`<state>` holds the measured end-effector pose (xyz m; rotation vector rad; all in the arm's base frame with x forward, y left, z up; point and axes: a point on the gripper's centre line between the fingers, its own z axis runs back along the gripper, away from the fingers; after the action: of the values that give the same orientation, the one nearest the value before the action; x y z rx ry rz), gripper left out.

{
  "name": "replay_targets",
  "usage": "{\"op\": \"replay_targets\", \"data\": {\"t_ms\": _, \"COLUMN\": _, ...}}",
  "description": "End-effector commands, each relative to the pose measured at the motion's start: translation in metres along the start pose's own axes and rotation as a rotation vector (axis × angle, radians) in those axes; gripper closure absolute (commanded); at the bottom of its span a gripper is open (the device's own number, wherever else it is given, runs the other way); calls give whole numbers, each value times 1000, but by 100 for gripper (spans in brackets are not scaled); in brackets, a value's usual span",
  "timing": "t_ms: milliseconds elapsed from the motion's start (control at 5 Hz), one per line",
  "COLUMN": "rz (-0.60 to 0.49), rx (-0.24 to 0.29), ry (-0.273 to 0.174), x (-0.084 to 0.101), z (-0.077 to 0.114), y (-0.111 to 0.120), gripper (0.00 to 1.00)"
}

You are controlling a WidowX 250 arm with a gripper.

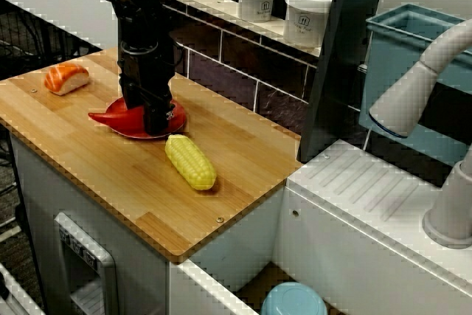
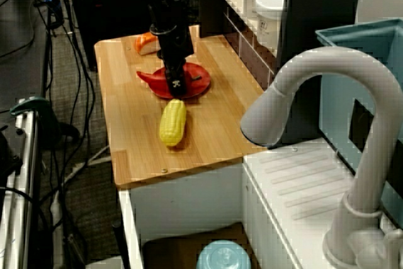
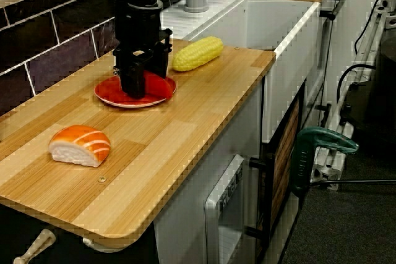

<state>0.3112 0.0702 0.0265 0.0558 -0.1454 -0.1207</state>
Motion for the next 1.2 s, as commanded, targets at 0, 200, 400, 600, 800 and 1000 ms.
{"op": "replay_targets", "data": {"t_ms": 0, "rz": 35, "rx": -26, "ry": -71, "x": -8, "z": 51, "y": 31, "gripper": 100}}
{"op": "replay_targets", "data": {"t_ms": 200, "rz": 63, "rx": -49, "ry": -99, "x": -15, "z": 70, "y": 45, "gripper": 100}}
{"op": "replay_targets", "data": {"t_ms": 400, "rz": 59, "rx": -60, "ry": -114, "x": -21, "z": 83, "y": 51, "gripper": 100}}
{"op": "replay_targets", "data": {"t_ms": 600, "rz": 61, "rx": -85, "ry": -134, "x": -23, "z": 100, "y": 59, "gripper": 100}}
{"op": "replay_targets", "data": {"t_ms": 800, "rz": 33, "rx": -40, "ry": -184, "x": -19, "z": 112, "y": 59, "gripper": 100}}
{"op": "replay_targets", "data": {"t_ms": 1000, "rz": -12, "rx": 38, "ry": -214, "x": -12, "z": 108, "y": 55, "gripper": 100}}
